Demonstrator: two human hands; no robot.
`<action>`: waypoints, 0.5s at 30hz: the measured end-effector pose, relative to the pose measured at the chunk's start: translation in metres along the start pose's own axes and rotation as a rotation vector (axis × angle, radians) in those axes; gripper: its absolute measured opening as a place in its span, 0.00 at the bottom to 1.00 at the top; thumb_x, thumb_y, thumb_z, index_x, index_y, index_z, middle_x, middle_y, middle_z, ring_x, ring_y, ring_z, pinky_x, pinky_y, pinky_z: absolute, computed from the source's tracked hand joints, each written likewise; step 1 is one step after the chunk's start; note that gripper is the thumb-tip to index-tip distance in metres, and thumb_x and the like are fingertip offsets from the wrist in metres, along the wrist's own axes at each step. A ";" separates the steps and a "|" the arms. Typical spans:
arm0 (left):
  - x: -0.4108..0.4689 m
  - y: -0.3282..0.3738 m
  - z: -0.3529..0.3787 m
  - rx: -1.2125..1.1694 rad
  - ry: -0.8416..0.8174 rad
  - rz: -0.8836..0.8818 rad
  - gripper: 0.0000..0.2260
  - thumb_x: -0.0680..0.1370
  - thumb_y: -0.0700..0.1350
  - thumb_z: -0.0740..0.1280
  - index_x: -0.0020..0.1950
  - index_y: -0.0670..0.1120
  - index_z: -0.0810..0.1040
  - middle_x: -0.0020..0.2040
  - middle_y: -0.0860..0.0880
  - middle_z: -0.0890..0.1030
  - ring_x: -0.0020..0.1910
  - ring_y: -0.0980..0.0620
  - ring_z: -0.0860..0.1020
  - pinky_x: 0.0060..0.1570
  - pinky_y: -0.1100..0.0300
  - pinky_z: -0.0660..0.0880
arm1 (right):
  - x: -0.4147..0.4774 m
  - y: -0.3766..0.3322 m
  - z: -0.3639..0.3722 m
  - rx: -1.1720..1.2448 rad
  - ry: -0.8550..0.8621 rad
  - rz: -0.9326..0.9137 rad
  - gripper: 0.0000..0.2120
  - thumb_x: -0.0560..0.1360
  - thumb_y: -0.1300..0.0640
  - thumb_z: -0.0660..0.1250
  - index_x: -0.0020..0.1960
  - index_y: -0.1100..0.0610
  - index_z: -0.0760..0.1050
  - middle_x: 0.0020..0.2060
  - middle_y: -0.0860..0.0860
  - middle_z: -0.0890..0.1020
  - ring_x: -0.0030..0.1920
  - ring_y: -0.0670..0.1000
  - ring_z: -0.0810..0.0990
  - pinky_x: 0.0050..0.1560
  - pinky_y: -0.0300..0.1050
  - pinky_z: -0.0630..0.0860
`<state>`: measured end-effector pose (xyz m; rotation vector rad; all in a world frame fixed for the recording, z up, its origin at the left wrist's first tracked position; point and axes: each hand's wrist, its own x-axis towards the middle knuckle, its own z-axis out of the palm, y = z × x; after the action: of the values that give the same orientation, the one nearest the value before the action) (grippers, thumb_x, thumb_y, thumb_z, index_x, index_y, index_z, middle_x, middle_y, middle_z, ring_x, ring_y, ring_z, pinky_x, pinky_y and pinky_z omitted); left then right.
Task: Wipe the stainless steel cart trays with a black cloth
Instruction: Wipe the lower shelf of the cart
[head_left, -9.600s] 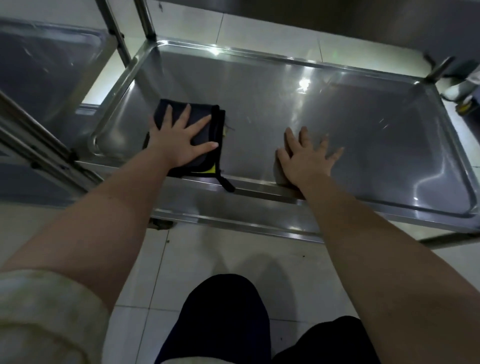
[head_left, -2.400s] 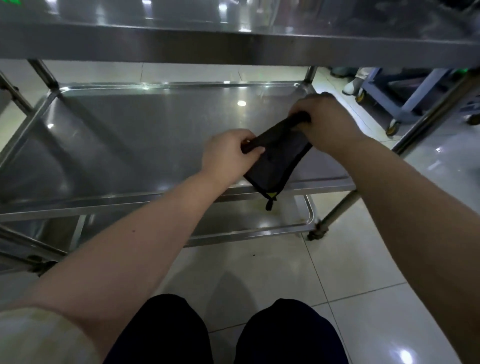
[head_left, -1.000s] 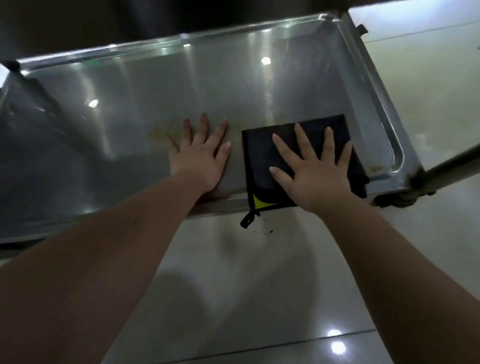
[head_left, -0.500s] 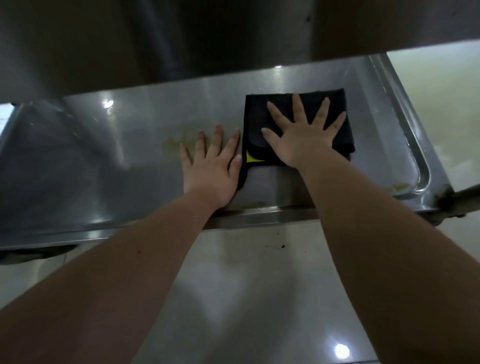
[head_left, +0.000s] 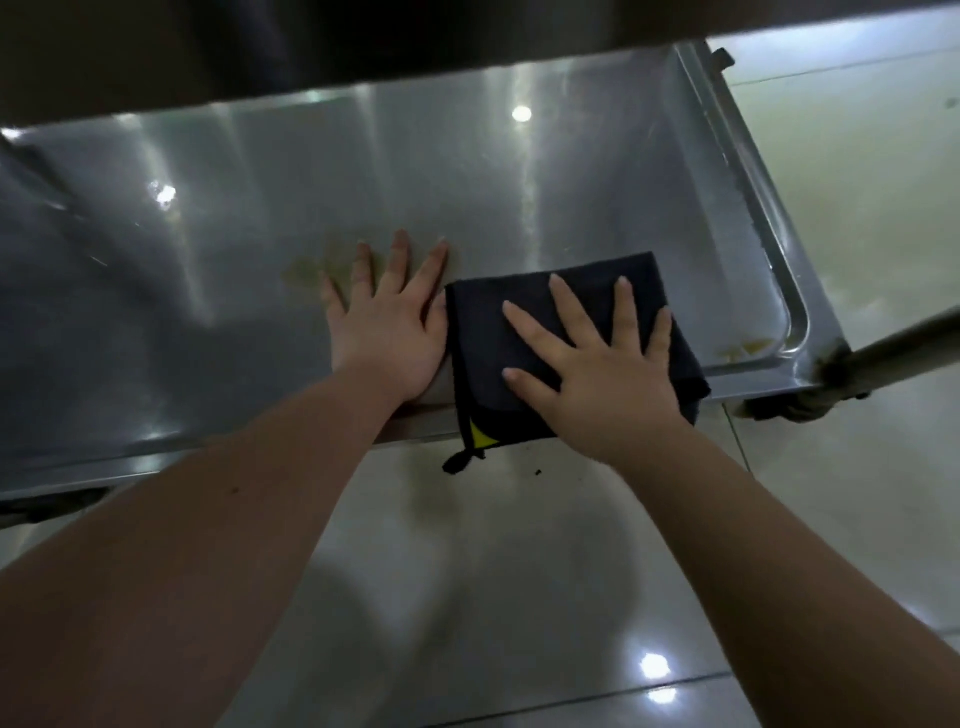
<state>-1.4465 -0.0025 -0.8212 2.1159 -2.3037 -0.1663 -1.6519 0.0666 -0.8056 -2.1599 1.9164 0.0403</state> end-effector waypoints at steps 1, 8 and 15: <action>0.000 0.000 0.000 -0.004 0.002 0.002 0.24 0.81 0.61 0.43 0.78 0.66 0.43 0.81 0.53 0.46 0.79 0.41 0.44 0.72 0.33 0.42 | -0.001 0.013 -0.002 -0.013 0.013 -0.009 0.30 0.71 0.25 0.36 0.70 0.26 0.31 0.78 0.40 0.37 0.76 0.62 0.32 0.71 0.70 0.32; 0.002 0.001 0.003 0.008 0.006 0.001 0.30 0.76 0.69 0.39 0.78 0.66 0.44 0.81 0.53 0.46 0.79 0.41 0.44 0.72 0.33 0.39 | 0.006 0.103 -0.015 -0.030 0.044 0.215 0.31 0.69 0.23 0.37 0.69 0.23 0.32 0.79 0.40 0.42 0.77 0.61 0.37 0.73 0.65 0.34; 0.000 -0.002 0.001 0.017 -0.004 0.011 0.25 0.81 0.62 0.44 0.78 0.66 0.42 0.81 0.53 0.45 0.79 0.41 0.43 0.72 0.32 0.39 | 0.005 -0.014 0.005 0.002 0.008 0.147 0.31 0.74 0.28 0.41 0.73 0.31 0.33 0.78 0.43 0.35 0.74 0.69 0.31 0.67 0.75 0.32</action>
<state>-1.4447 -0.0029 -0.8221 2.1120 -2.3268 -0.1513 -1.6366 0.0645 -0.8093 -2.0171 2.0755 0.0565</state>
